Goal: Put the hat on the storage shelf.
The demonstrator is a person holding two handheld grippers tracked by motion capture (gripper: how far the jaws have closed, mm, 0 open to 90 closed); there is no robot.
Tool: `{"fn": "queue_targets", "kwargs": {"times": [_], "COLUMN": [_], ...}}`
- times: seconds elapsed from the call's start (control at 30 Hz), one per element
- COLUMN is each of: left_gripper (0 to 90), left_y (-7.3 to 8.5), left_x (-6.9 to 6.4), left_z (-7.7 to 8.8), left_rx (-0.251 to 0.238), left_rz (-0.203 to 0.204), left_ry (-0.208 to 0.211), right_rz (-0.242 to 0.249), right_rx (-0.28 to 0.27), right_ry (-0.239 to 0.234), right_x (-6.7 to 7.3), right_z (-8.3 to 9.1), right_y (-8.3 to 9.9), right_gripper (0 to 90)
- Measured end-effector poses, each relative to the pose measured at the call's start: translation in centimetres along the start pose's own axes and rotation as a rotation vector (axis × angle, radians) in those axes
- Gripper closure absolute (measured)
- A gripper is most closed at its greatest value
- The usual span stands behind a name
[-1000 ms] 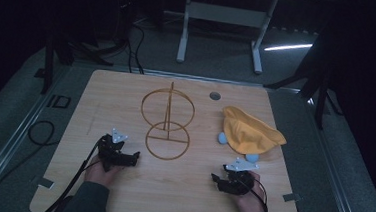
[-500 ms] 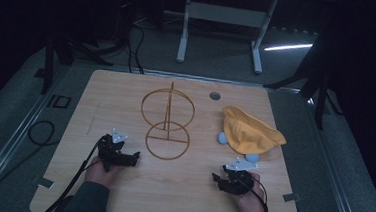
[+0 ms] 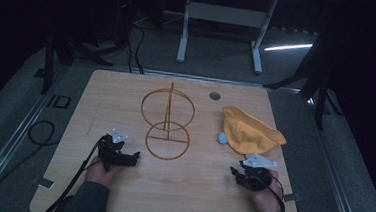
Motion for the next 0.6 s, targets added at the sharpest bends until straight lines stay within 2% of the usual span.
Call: {"fn": "queue_targets", "kwargs": {"times": [0.07,0.17,0.4,0.5,0.6], "left_gripper": [2.0,2.0,2.0,2.0,2.0], "left_y": [0.0,0.0,0.0,0.0,0.0], "left_x": [0.0,0.0,0.0,0.0,0.0], "left_z": [0.0,0.0,0.0,0.0,0.0], "left_rx": [0.0,0.0,0.0,0.001,0.001], "left_rz": [0.0,0.0,0.0,-0.002,-0.003], "left_ry": [0.0,0.0,0.001,0.002,0.002], "right_rz": [-0.036,-0.068,-0.111,-0.138,-0.177], "right_rx": [-0.007,0.011,0.035,0.03,0.019], "right_ry": [0.014,0.041,0.076,0.072,0.036], "right_x": [-1.4,-3.1,-5.4,-6.4,-7.4], "right_z": [0.5,0.7,0.7,0.5,0.3], "right_y": [0.4,1.1,2.1,2.1,2.0], "right_gripper": [51.5,47.8,41.5,39.4,37.3]}}
Point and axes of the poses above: each handheld gripper's, and its own axes: z roughly backward along the jaws, y roughly out of its underside, x roughly to its left, the point moved 5 cm from there along -z, roughly forward along the jaws, and after that the axes turned 6 degrees about -y, right-handed, at the moved point
